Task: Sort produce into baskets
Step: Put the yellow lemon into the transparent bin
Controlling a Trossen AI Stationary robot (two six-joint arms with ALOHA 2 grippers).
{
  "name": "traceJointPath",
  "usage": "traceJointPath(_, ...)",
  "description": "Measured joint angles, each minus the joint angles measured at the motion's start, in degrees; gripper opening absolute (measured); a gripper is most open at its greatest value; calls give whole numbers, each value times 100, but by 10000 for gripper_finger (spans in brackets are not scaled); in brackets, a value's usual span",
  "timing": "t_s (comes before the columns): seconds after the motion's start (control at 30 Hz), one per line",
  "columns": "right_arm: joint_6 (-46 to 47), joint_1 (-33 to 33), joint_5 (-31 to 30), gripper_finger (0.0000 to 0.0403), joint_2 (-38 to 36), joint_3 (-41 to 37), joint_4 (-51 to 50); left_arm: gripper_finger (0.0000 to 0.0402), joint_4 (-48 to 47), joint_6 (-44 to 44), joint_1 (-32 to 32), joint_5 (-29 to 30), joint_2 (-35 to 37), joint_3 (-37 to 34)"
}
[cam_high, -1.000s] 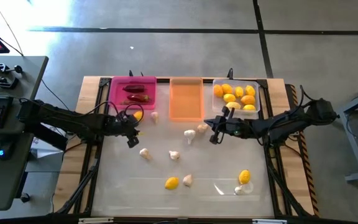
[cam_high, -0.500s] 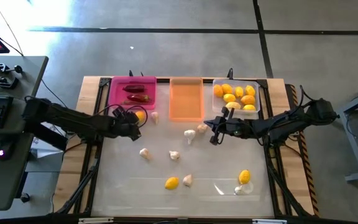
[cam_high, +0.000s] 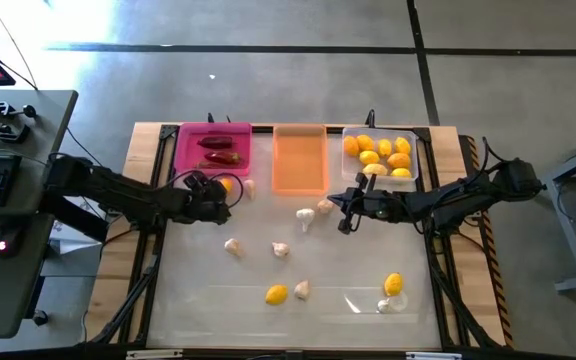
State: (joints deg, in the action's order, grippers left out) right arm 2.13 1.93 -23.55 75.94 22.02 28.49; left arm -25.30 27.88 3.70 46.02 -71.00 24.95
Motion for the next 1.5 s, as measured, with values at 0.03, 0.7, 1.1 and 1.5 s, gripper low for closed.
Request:
traceJointPath(0.03, 2, 0, 0, 0, 0, 0, 2, 273, 7, 16, 0, 0, -32, 0)
traceJointPath(0.7, 1, 0, 0, 0, 0, 0, -20, 263, 231, -77, -262, -87, -803, 0)
traceJointPath(1.1, 0, 0, -2, 0, 0, 0, -44, 165, 407, -677, -254, -319, -781, 0)
traceJointPath(1.5, 90, 0, 11, 0, 0, 0, -229, 72, 782, -906, -136, -1169, -659, 0)
